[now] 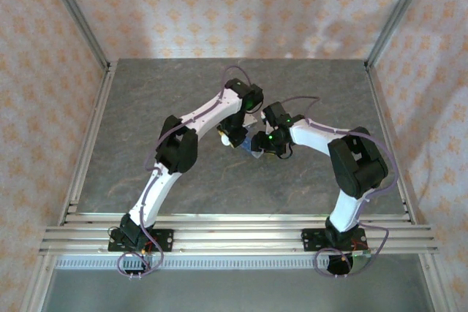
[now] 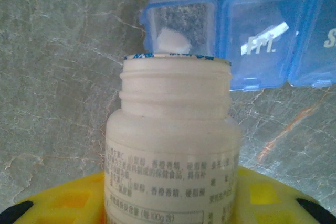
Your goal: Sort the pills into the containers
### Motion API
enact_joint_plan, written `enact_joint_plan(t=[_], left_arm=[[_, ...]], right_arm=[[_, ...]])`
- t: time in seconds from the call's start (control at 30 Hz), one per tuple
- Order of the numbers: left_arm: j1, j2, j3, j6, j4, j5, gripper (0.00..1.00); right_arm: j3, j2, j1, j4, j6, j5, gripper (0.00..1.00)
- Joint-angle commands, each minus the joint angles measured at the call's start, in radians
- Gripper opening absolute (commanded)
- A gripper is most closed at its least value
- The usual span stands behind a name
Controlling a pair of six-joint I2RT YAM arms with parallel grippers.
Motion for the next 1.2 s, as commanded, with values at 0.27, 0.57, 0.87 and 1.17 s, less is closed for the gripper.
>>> enact_joint_plan(t=[0.27,0.57,0.87,1.17], left_arm=[[-0.007,0.046,0.048,0.012,-0.046,-0.022,0.00],[-0.008,0.020,0.023,0.013,-0.013,-0.025,0.00],[0.008,-0.071,-0.125,-0.006,0.118,-0.009,0.00],[0.030,-0.195,-0.317,-0.037,0.297,0.023,0.00]], right_arm=[[-0.013,0.038,0.007,-0.023,-0.009,0.011,0.54],[-0.020,0.036,0.007,-0.020,-0.006,0.019,0.54],[-0.031,0.037,0.007,-0.019,-0.004,0.042,0.54],[-0.040,0.048,0.008,-0.014,-0.001,0.061,0.54]])
